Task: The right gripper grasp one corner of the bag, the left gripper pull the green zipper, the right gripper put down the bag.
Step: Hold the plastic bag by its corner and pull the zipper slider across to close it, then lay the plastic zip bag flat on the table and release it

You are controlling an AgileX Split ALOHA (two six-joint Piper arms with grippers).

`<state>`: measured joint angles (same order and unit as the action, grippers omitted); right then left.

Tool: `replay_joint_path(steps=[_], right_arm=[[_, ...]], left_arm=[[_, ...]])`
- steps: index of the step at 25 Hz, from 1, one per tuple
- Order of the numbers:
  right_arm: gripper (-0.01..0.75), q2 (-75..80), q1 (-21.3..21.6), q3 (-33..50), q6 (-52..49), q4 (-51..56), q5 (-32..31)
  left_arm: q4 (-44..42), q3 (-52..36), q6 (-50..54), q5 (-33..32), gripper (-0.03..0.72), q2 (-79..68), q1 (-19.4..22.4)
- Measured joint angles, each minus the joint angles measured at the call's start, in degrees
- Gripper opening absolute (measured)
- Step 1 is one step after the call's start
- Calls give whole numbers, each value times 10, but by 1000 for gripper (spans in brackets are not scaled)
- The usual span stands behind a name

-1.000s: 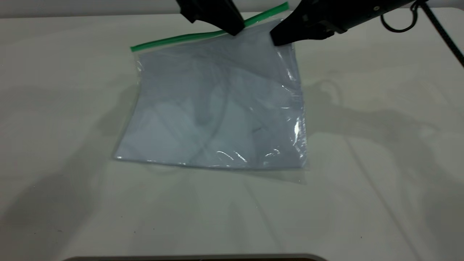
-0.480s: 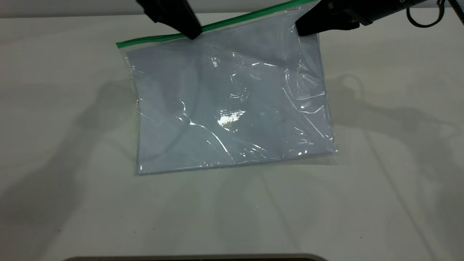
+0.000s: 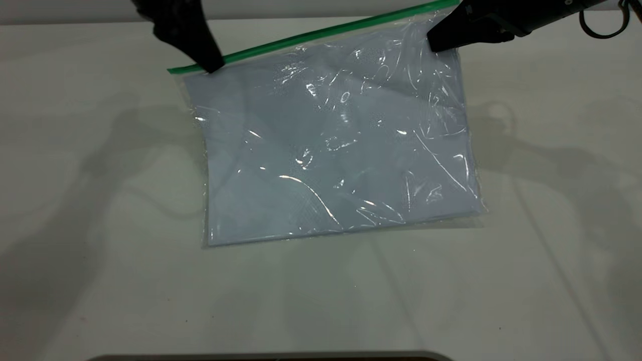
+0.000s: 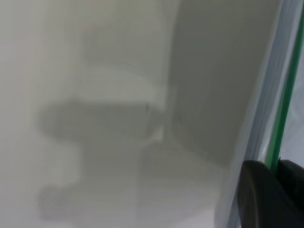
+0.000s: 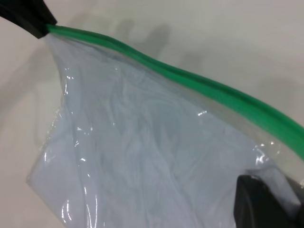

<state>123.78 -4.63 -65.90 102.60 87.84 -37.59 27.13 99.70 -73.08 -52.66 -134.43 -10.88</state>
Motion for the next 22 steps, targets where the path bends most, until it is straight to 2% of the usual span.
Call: replay_joint_path(steps=[9,16,19,22], right_arm=[[36,0,1,0,0,0,5],[37,0,1,0,-1,0,3],[56,0,2,0,-13,0,17],[119,0,7,0,-32,10,34]], left_arm=[[-63,0,45,-25,69,0,10],[-67,0,50,-26,82,0,10],[-85,0,51,-31,124,0,12],[-89,0,53,-36,216,0,16]])
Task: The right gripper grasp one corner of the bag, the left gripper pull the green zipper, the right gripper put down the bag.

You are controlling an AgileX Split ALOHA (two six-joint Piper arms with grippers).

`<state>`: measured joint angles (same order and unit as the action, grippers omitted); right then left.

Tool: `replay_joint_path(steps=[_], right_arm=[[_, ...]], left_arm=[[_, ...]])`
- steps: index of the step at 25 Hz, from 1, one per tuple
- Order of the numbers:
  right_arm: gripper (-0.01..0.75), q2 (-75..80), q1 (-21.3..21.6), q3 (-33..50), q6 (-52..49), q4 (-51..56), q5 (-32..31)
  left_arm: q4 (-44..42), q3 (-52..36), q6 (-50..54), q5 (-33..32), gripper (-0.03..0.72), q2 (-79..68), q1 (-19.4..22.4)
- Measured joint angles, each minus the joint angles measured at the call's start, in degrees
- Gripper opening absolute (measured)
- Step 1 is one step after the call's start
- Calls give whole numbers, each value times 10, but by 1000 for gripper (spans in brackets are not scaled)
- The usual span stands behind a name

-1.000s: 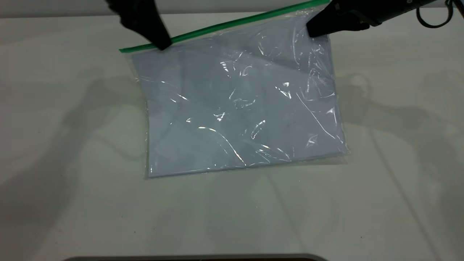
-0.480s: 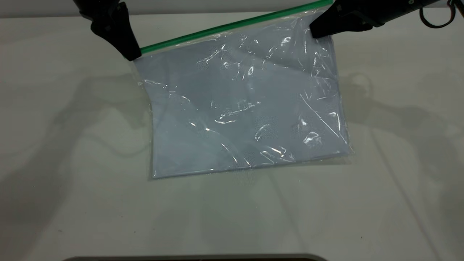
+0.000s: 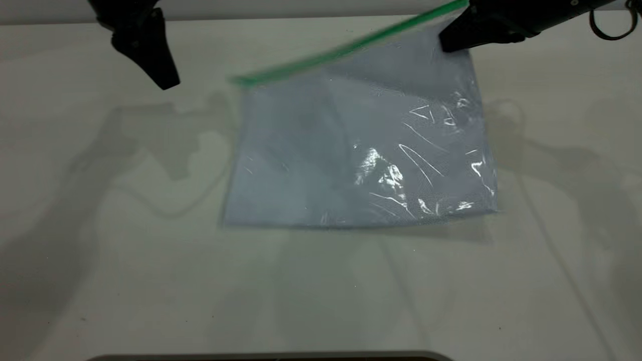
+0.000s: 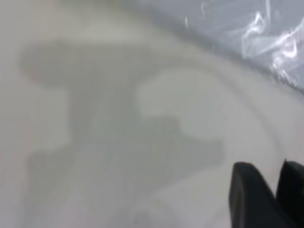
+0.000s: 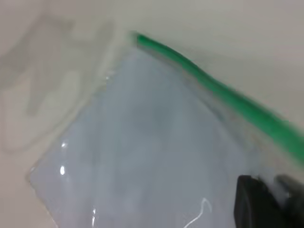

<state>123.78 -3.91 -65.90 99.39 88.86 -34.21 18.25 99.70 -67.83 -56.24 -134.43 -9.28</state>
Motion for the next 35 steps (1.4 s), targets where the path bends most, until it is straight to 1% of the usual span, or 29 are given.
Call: replay_joint_path(steps=[2,4,7,8,10,11,14,17,19,22,25,27,30,33,35], right_arm=[[203,0,2,0,-5,5,6],[319,0,2,0,-10,7,5],[485,-1,2,0,-32,7,12],[535,-1,2,0,-39,7,19],[600,-4,2,0,-46,7,39],[619,-9,2,0,-51,4,53],[625,-48,2,0,-76,-28,88],[590,-117,2,0,-134,-92,109],[566,-168,2,0,-199,-152,112],[556,-249,2,0,-316,-250,103],[553,-334,2,0,-451,-364,64],[552,-385,2,1,-545,-442,30],[552,-465,2,1,-660,-556,-30],[551,-547,2,2,-742,-643,-85],[552,-605,2,2,-773,-678,-117]], left_arm=[[9,0,0,1,295,0,0],[23,0,4,3,365,0,0],[47,0,27,7,454,0,0],[50,0,35,7,472,0,0],[55,0,56,9,503,4,0],[54,0,72,9,510,9,0],[39,3,133,10,518,42,0],[5,13,210,5,519,96,0],[-19,19,268,0,519,137,0],[-60,29,361,-18,519,205,0],[-98,29,438,-44,519,273,0],[-123,29,474,-66,519,317,0],[-147,29,515,-99,519,383,0],[-150,30,547,-106,519,447,0],[-151,30,570,-106,519,481,0]])
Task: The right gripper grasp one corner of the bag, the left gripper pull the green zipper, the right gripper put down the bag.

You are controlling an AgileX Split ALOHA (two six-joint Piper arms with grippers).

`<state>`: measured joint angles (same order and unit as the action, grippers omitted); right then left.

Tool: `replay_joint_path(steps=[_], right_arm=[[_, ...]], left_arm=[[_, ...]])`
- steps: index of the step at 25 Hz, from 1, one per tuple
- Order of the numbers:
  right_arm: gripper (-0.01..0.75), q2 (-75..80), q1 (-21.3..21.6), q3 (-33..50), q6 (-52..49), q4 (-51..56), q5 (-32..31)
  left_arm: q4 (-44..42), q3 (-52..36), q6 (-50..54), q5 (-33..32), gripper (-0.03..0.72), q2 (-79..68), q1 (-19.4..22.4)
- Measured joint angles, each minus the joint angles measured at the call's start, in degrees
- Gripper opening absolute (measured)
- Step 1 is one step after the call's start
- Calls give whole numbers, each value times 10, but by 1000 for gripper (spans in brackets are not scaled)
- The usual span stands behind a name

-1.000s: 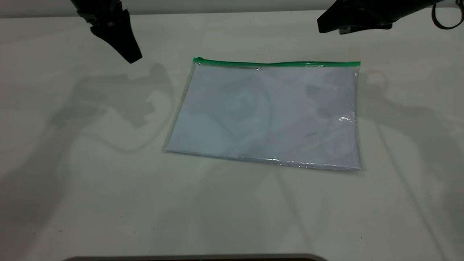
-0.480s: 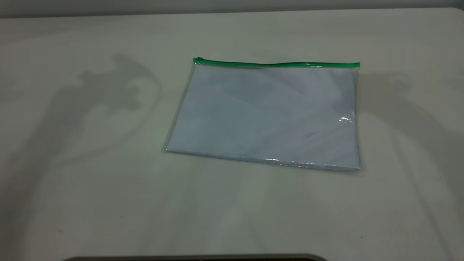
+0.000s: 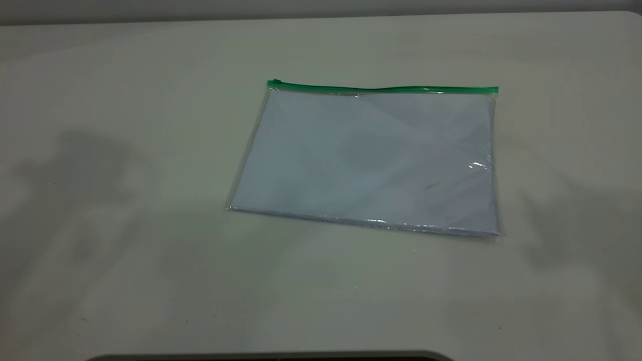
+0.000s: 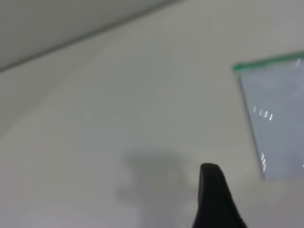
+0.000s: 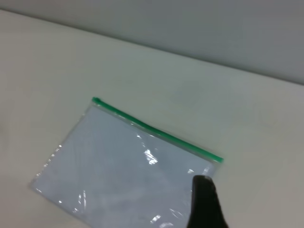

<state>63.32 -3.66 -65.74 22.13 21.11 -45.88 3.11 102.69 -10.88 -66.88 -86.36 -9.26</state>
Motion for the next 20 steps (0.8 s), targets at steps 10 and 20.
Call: replay_joint_path(steps=[10,20], right_arm=[[551,-248,0,13,-51,-39,-163],[551,-445,0,155,-74,-39,-243]], left_arm=[[2,-130,76,0,519,192,0],[2,-436,81,0,519,512,0]])
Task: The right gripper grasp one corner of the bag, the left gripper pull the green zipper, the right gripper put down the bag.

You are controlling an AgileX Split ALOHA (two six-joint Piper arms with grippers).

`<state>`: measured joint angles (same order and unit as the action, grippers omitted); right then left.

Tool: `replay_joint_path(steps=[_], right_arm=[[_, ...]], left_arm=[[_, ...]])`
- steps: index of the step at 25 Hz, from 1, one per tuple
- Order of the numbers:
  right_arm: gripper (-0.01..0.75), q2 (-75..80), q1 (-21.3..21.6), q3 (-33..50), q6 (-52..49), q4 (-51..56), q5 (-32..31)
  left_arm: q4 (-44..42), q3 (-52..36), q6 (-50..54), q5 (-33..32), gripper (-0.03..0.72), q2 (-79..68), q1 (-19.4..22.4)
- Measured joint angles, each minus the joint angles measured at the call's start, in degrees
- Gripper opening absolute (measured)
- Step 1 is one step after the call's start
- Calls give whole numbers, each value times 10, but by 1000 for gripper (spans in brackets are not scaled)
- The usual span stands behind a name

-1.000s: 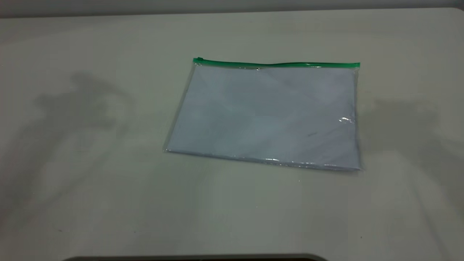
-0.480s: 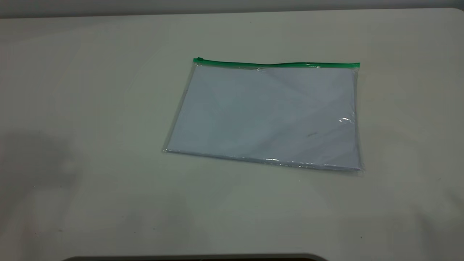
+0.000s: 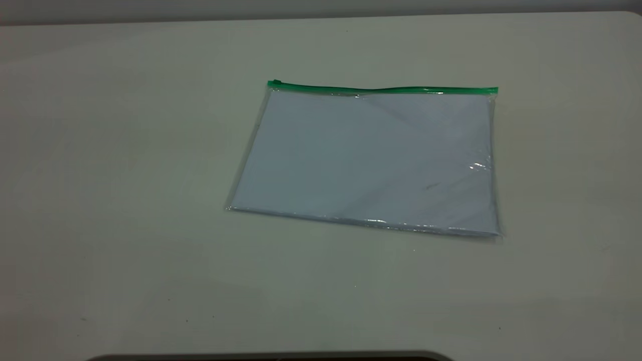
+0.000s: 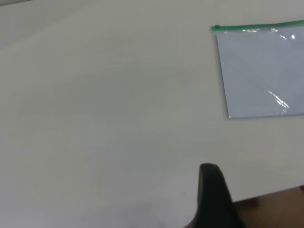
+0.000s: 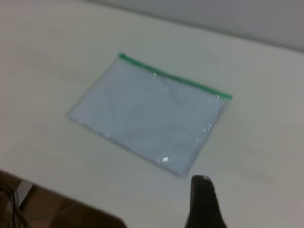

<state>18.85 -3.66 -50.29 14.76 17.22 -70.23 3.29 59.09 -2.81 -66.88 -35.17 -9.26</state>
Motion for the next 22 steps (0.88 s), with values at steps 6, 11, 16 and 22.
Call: replay_joint_path(steps=[6,11,16,22], right_arm=[[551,-70,0,71,-1,0,-5],[551,-123,0,117,-2,0,-5],[551,-177,0,167,-2,0,-5],[551,-198,0,187,-2,-8,-5]], left_arm=[[0,-109,0,0,519,133,0],[0,-184,-1,0,519,193,0],[0,-255,-5,0,519,214,0],[0,-307,-6,12,519,215,0]])
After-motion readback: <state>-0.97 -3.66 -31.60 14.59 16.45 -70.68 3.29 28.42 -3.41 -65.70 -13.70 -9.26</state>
